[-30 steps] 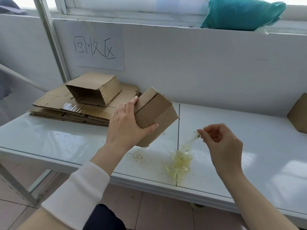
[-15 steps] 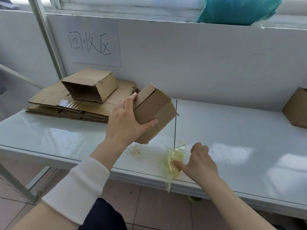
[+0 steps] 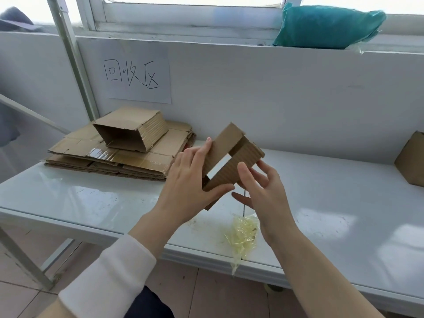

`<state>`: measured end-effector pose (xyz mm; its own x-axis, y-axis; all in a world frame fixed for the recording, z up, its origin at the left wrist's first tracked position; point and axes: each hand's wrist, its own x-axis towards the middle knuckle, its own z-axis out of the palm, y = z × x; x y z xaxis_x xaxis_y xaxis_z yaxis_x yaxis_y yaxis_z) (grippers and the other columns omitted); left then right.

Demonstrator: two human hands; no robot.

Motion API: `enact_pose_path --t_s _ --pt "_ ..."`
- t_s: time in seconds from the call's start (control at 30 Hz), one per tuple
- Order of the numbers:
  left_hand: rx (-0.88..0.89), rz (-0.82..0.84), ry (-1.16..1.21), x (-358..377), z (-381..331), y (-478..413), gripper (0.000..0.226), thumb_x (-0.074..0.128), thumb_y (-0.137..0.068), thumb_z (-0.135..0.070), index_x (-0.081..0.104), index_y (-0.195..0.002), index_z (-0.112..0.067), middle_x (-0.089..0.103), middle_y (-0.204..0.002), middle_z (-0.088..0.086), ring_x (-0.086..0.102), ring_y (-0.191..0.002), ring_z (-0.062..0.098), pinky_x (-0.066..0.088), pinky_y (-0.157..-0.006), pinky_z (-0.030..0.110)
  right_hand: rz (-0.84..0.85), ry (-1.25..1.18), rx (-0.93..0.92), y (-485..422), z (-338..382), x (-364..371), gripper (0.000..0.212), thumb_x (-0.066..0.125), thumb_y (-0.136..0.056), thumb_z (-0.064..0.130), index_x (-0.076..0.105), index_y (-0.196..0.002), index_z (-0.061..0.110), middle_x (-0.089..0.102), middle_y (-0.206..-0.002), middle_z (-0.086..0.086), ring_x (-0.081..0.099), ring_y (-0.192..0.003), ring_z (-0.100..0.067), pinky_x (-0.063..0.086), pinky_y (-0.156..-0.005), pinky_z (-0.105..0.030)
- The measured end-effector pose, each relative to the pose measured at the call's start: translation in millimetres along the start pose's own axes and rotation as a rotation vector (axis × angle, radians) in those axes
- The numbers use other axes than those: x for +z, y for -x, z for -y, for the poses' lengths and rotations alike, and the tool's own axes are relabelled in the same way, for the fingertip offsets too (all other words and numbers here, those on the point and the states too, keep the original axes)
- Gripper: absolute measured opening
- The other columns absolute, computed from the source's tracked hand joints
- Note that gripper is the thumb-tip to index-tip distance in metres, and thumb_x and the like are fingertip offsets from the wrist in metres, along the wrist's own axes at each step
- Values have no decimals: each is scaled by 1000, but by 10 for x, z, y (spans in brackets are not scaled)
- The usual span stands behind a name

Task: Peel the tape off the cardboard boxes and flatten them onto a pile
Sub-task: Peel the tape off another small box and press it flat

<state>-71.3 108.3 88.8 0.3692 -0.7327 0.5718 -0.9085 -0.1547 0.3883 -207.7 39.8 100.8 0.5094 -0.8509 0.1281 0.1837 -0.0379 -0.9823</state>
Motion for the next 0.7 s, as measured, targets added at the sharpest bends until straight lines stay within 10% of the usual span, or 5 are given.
enact_pose_path --t_s 0.23,0.37,0.43,0.6,0.7 --pt "123 -74 104 -107 67 55 67 34 -88 -57 44 -136 -11 55 -128 5 47 -113 13 39 -94 27 -108 89 -13 -121 26 106 50 69 -77 34 40 -115 22 55 -112 1 62 -87 -8 58 -68 -24" --pt "127 -167 114 -234 106 29 41 43 -94 -30 60 -120 -4 64 -85 -4 53 -63 -8 39 -63 -3 -47 70 20 -129 38 32 11 48 -94 20 55 -102 17 65 -90 4 65 -77 -7 55 -61 -20" --pt "25 -177 177 -319 147 -19 32 47 -96 -20 57 -123 -8 61 -75 -10 51 -52 -9 37 -56 -2 -16 40 20 -110 49 -35 27 37 -98 15 59 -83 13 64 -73 1 64 -62 -5 53 -56 -21" --pt "46 77 179 -489 151 -122 71 46 -94 -6 16 -142 -48 53 -121 0 59 -79 4 47 -77 20 -62 274 -77 -127 26 -50 36 34 -100 19 58 -88 -6 65 -82 -18 65 -74 -24 58 -67 -36" --pt "114 190 -240 -554 4 -260 75 58 -87 -9 19 -144 -40 10 -157 3 32 -137 19 40 -97 26 -65 491 -225 -136 43 27 35 35 -98 19 52 -82 -6 58 -73 -23 56 -75 -42 52 -70 -56"
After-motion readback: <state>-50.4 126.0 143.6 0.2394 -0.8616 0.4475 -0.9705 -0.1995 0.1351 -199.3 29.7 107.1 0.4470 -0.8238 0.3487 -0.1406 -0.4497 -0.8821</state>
